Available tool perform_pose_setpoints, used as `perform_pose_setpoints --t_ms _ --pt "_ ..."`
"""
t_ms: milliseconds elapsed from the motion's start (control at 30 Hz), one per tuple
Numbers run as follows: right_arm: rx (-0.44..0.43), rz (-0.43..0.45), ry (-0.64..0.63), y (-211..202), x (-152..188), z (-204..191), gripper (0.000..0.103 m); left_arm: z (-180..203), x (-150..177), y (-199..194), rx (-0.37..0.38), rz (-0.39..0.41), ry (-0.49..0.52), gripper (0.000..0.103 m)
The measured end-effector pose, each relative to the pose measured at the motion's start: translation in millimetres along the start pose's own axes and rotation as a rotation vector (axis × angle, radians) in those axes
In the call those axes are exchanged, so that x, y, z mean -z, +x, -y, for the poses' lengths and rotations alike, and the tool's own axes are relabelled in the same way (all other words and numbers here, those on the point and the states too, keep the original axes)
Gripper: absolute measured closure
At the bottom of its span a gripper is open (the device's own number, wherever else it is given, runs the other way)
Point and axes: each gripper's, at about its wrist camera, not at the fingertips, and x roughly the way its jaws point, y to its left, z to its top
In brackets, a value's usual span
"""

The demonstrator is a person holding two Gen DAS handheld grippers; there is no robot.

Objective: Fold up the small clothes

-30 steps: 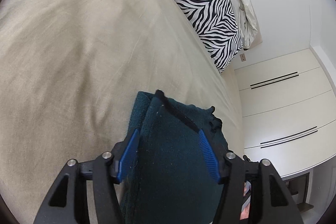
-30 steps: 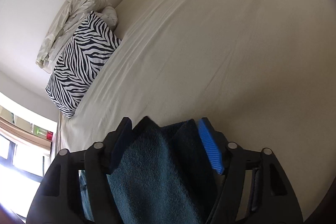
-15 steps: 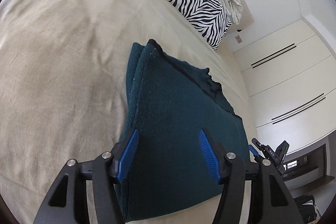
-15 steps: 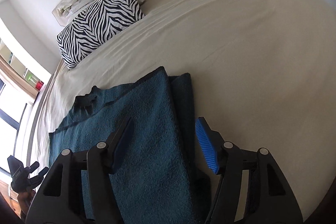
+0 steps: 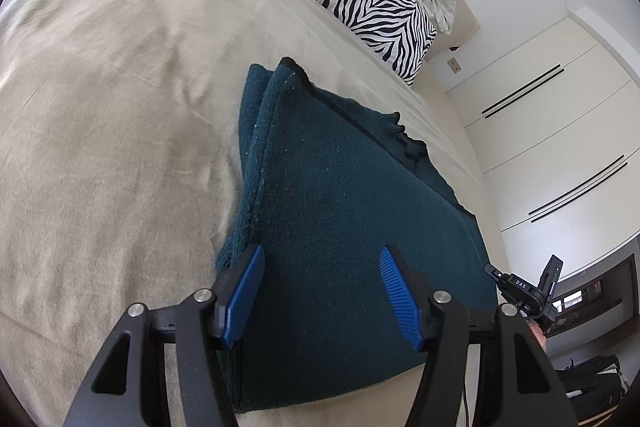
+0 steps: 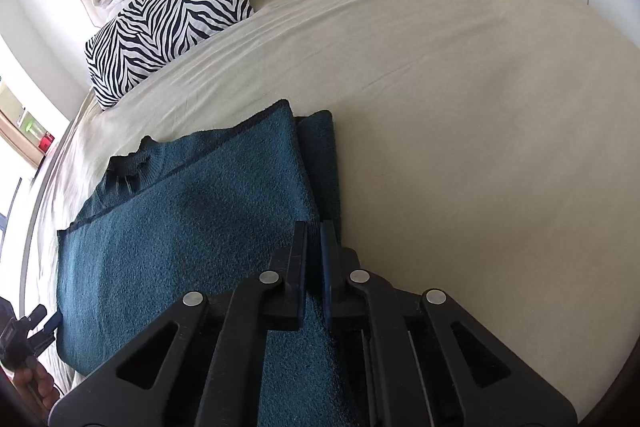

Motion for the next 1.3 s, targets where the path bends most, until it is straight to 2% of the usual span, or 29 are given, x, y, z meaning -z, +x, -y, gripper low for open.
perform_pose_setpoints --t_ms 200,333,400,467,500,533,567,600,667,767,833,900,933,1000,1133,1200,1300 --pt "-0.025 -0.005 0.095 6 11 26 0.099 4 1 5 -0.024 -0.013 0.038 0.040" --pt "-0.022 0.004 0.091 17 19 31 0.099 1 4 0 -0.013 -0.003 0.024 0.040" --pt "-0.060 0.001 0.133 19 22 38 0.098 1 5 -3 -0.014 0.001 0.029 0.040" --pt "-0.080 -0.008 0.165 12 22 43 0.089 1 6 -5 -0.015 -0.001 0.036 0.040" --pt "-0.062 -0.006 0.172 6 23 42 0.077 1 6 -6 -0.015 0.001 0.035 0.040" --pt "-0.032 0.005 0.178 -2 23 41 0.070 0 7 -7 -0.015 0.002 0.033 0.040" --pt "-0.007 0.030 0.183 -12 24 40 0.053 0 7 -7 -0.016 0.003 0.030 0.040" --pt "-0.007 0.073 0.184 -25 24 37 0.047 1 6 -8 -0.023 0.009 0.028 0.040" --pt "-0.042 0.136 0.164 -45 27 30 0.046 4 8 -13 -0.043 0.031 0.047 0.040" --pt "-0.084 0.157 0.101 -57 31 17 0.046 9 9 -8 -0.086 0.023 0.086 0.040" --pt "-0.074 0.110 0.050 -46 36 10 0.046 7 11 -2 -0.090 -0.005 0.085 0.040" --pt "-0.035 -0.022 0.059 -17 44 18 0.046 5 12 -2 -0.090 -0.004 0.088 0.040" --pt "-0.044 -0.062 0.084 -6 49 27 0.046 5 12 -5 -0.090 -0.002 0.085 0.040" --pt "-0.094 0.001 0.117 -13 56 38 0.046 4 13 -12 -0.086 0.016 0.080 0.040" --pt "-0.062 0.063 0.206 -35 62 53 0.046 1 12 -26 -0.136 0.065 0.082 0.040" --pt "-0.127 0.097 0.294 -50 64 66 0.046 6 12 -32 -0.127 0.081 0.099 0.040" --pt "-0.301 0.145 0.486 -69 79 86 0.046 32 13 -30 -0.152 0.095 0.206 0.039"
